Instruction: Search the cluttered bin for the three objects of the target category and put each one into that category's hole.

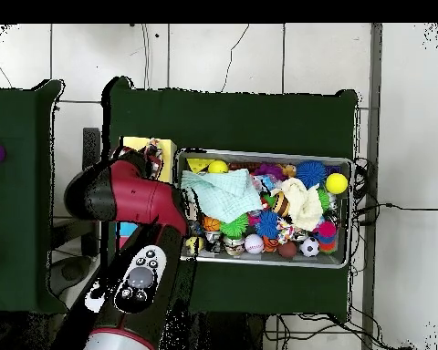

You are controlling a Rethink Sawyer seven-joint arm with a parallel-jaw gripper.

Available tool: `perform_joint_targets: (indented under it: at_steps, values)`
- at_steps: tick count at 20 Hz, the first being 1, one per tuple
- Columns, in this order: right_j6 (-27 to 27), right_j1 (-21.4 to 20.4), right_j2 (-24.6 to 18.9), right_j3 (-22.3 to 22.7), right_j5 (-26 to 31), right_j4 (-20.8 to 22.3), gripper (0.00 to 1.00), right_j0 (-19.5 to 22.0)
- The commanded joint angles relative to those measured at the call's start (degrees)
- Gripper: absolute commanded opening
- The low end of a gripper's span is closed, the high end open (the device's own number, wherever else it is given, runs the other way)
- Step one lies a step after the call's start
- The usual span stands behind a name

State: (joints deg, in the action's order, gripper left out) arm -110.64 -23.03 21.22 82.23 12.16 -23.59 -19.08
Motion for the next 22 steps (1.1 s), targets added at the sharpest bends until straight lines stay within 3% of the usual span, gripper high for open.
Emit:
perform_joint_targets:
  at_steps: [1, 7, 14, 22]
  values:
    - [-3.13, 8.9, -9.76, 4.48, -1.8, 5.84, 0.0, 3.99]
    - [2.38, 9.7, -12.97, 1.91, 3.49, 9.64, 0.0, 7.17]
    - [5.91, 10.25, -18.64, 1.36, 3.6, 15.06, 0.0, 11.87]
    - [4.76, 11.36, -21.37, 0.53, 2.04, 20.66, 0.0, 14.15]
